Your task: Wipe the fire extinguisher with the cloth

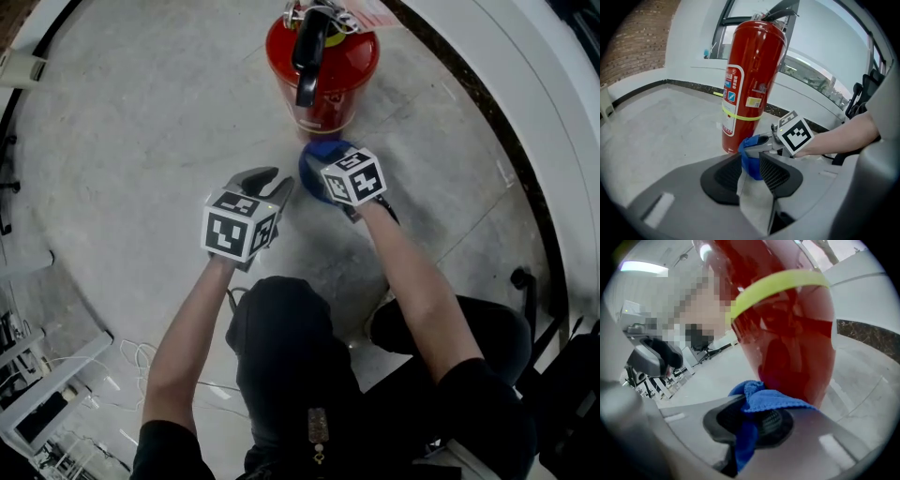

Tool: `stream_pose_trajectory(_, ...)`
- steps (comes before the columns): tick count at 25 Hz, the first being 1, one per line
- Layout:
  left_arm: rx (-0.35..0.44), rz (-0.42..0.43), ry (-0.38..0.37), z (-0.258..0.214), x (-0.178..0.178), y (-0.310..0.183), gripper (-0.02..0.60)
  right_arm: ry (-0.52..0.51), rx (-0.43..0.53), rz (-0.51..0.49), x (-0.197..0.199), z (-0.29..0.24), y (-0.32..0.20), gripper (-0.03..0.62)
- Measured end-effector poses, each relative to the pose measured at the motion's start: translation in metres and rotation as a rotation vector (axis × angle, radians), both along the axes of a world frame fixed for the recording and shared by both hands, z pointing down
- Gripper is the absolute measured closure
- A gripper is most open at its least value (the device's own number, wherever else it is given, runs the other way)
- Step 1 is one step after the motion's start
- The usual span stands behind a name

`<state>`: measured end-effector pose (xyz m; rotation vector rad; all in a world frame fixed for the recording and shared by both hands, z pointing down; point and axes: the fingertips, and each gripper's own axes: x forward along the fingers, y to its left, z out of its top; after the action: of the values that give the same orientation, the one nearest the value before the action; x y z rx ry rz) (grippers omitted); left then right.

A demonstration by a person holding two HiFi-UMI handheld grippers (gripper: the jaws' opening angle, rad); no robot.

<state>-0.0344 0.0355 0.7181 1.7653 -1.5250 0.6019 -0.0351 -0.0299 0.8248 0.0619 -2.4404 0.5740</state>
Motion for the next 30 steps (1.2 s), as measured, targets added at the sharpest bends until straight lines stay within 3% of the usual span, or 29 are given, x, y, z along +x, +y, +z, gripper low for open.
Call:
stream_pose_trajectory(7, 0.066, -0.076, -0.032, -0.039, -0.016, -0.009, 0.456, -0.132, -0.012, 0.028, -0.003, -0.083, 0.002, 0.551)
stream_pose_trajectory(11, 0.065, -0.063, -0.029, -0.072, -0.011, -0.007, 0.460, -0.166, -0.021, 0.043, 0.006, -0.136, -0.003, 0.551)
stream_pose_trajectory(21, 0.130, -0.116, -0.040, -0.182, -0.017, 0.006, 0.462, -0.247, 0.068, 0.001, 0.014, -0.276, -0.013, 0.551)
stream_pose_trajectory(24, 0.136, -0.141, -0.037, -0.224, -0.017, 0.012, 0.463, -0.229, 0.091, -0.012, 0.023, -0.317, -0.014, 0.551)
stream_pose_trajectory(30, 0.128, -0.145, 0.003, -0.309, 0.001, 0.016, 0.465, -0.090, 0.117, -0.048, 0.060, -0.374, -0.009, 0.551)
